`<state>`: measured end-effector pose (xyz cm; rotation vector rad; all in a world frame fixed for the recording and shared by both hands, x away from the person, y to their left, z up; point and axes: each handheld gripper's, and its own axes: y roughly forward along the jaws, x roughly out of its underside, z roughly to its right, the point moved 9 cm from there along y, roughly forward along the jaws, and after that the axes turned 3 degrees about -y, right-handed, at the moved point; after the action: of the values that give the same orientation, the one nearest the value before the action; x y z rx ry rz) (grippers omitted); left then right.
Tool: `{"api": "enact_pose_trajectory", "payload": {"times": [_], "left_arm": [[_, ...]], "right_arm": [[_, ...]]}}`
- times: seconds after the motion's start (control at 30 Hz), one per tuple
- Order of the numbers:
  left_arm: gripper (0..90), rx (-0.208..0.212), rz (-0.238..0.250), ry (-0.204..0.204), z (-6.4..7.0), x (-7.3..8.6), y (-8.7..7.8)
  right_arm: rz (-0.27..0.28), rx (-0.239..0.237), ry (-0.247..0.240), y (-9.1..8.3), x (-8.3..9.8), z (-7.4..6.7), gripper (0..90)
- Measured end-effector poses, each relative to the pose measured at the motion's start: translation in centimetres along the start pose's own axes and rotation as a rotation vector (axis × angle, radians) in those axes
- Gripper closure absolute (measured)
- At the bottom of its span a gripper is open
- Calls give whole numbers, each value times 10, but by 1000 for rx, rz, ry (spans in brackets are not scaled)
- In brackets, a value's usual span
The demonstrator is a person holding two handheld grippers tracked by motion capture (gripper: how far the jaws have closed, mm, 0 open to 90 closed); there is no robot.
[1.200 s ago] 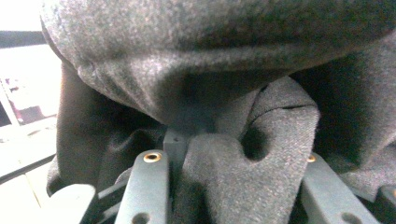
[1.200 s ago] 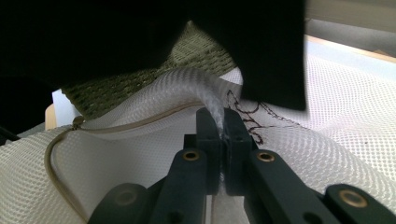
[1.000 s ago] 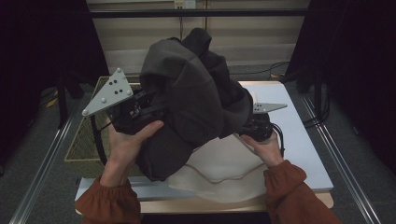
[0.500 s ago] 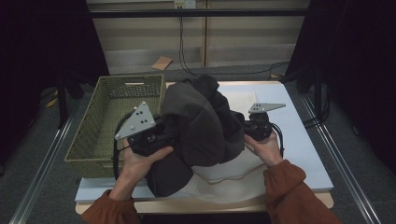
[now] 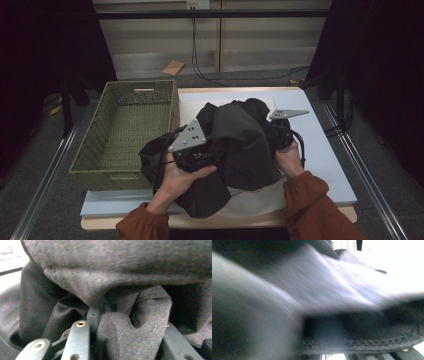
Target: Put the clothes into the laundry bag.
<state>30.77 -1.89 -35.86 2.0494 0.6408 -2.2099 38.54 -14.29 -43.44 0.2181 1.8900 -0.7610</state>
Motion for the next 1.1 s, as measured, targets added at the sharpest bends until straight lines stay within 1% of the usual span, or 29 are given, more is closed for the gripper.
{"api": "enact_pose_trajectory", "payload": {"times": [0.03, 0.07, 0.1, 0.13, 0.17, 0.2, 0.27, 0.3, 0.33, 0.37, 0.4, 0.47, 0.5, 0.53, 0.57, 0.6, 0.67, 0.7, 0.83, 0.87, 0.9, 0.93, 0.97, 1.0, 1.03, 1.07, 1.1], "left_arm": [[640, 2, -19, 13, 0, 5, 5], [640, 2, -26, -8, 0, 10, 12], [640, 7, -39, -2, -1, 13, 15], [640, 9, -47, -5, -2, 16, 21], [640, 13, -52, -18, -2, 19, 26], [640, 20, -39, -42, -2, 20, 32], [639, 38, -45, -42, 2, 24, 41], [639, 38, -45, -42, 2, 24, 41], [639, 44, -61, -36, 4, 28, 45], [639, 47, -72, -31, 5, 31, 46], [639, 34, -89, -23, 4, 34, 46], [639, 30, -97, -22, 3, 41, 47], [639, 34, -93, -38, 3, 44, 47], [639, 39, -96, -42, 3, 48, 49], [639, 40, -109, -38, 3, 53, 51], [639, 35, -133, -19, 2, 58, 52], [639, 23, -169, 1, 0, 65, 56], [639, 16, -176, 0, 0, 68, 58], [639, 9, -180, 3, -2, 75, 62], [639, 4, -178, 0, -3, 77, 64], [639, 10, -179, -5, -2, 79, 65], [638, 4, -177, -24, -2, 82, 68], [638, 0, -159, -25, 0, 83, 69], [638, -10, -168, -11, 1, 87, 69], [639, -12, -177, -5, 3, 91, 69], [639, -18, -203, 19, 3, 95, 68], [639, -15, -202, 25, 3, 97, 68]], "right_arm": [[-4, 3, -1, 1, 1, 1, 880], [-8, 1, -1, 2, 2, 1, 880], [-13, 0, -1, 3, 3, 1, 881], [-15, -1, 1, 4, 3, 0, 881], [-19, 0, 4, 5, 4, 0, 881], [-20, 3, 7, 6, 4, 1, 882], [-16, 3, 28, 5, 5, 5, 882], [-17, 2, 31, 4, 6, 7, 882], [-17, 7, 35, 4, 7, 9, 882], [-16, 5, 39, 3, 8, 9, 882], [-16, 8, 46, 4, 8, 10, 882], [-21, 12, 45, 5, 10, 10, 883], [-28, 16, 44, 6, 11, 11, 883], [-30, 17, 44, 7, 12, 10, 884], [-35, 19, 40, 8, 13, 11, 884], [-37, 24, 37, 8, 13, 11, 884], [-38, 30, 37, 8, 14, 12, 885], [-43, 35, 40, 8, 14, 13, 886], [-50, 43, 37, 9, 16, 16, 886], [-50, 48, 40, 9, 17, 16, 886], [-54, 53, 37, 10, 18, 17, 886], [-56, 57, 46, 10, 19, 19, 886], [-57, 58, 46, 10, 20, 19, 886], [-55, 56, 48, 10, 20, 20, 886], [-57, 57, 44, 9, 20, 20, 886], [-58, 60, 47, 10, 20, 20, 886], [-55, 59, 42, 10, 20, 19, 886]]}}
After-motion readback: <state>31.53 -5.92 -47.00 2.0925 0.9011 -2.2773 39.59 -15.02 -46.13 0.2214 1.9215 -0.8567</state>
